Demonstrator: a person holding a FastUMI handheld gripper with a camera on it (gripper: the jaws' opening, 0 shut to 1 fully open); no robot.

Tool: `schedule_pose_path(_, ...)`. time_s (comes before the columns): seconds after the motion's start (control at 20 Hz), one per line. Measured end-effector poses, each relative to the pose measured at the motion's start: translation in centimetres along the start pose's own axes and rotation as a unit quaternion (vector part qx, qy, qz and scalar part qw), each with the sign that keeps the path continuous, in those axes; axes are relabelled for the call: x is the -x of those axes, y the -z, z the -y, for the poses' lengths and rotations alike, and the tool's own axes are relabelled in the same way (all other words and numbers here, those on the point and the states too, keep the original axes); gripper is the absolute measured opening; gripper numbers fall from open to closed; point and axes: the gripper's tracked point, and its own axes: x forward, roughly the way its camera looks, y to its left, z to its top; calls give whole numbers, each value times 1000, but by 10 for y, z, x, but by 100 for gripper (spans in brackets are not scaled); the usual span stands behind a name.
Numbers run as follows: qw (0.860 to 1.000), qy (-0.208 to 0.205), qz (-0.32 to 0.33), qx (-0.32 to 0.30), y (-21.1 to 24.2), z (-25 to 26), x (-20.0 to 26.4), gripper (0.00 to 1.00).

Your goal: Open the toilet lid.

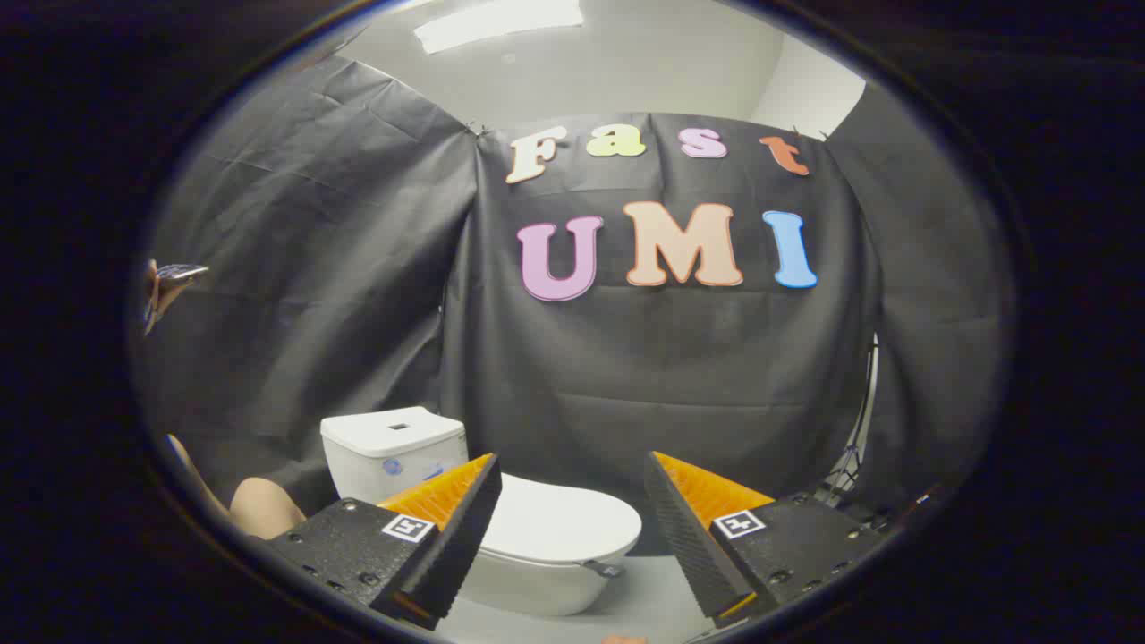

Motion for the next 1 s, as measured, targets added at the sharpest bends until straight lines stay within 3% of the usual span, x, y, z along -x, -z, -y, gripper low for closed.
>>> schedule_pose_path(0.35,999,40,-14,-28,22,22,21,97)
schedule_pose_path(1.0,997,57,-44,-36,42,34,24,98)
